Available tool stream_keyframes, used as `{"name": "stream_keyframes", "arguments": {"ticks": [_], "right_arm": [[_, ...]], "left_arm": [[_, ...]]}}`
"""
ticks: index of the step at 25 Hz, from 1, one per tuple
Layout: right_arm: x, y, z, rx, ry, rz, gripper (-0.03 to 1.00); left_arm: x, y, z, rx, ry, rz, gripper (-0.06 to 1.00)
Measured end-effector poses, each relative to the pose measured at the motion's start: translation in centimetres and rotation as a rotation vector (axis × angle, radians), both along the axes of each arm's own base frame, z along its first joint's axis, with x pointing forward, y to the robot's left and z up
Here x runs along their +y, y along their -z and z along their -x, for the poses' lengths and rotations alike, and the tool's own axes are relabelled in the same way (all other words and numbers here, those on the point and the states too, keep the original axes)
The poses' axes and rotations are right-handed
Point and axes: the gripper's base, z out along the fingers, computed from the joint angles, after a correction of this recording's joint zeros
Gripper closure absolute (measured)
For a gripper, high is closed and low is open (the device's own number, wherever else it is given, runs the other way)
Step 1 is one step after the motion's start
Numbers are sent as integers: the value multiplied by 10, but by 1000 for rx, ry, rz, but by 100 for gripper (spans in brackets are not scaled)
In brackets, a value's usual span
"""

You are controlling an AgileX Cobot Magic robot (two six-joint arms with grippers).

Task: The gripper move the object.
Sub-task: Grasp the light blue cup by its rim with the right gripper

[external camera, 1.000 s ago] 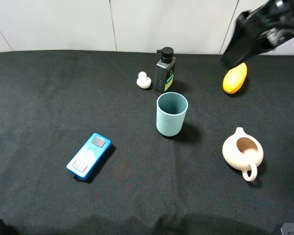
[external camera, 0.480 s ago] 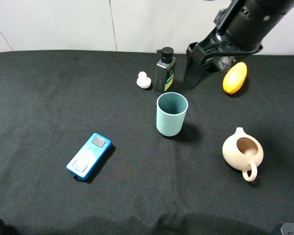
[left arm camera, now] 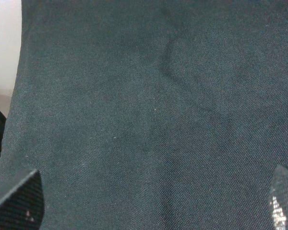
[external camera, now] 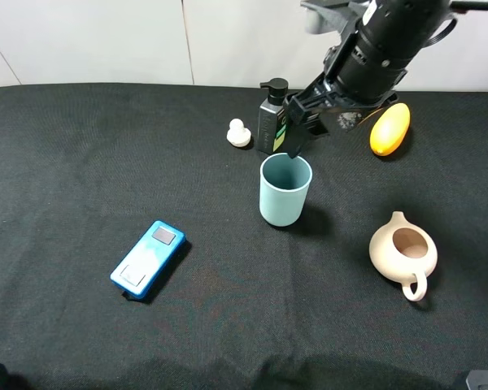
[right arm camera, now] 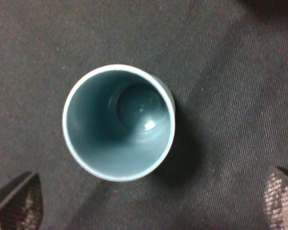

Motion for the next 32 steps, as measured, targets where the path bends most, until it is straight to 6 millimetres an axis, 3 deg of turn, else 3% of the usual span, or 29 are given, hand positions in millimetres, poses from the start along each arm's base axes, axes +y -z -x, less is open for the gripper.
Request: {"name": "stream_keyframes", "arguments": {"ticks": [13,32], "right_arm": [[11,39,-22,39,2,48,27],[17,95,-35,107,-1,120,27]], "left_arm": [[0,0,0,0,0,0,-5],[0,0,0,0,0,0,-5]]}}
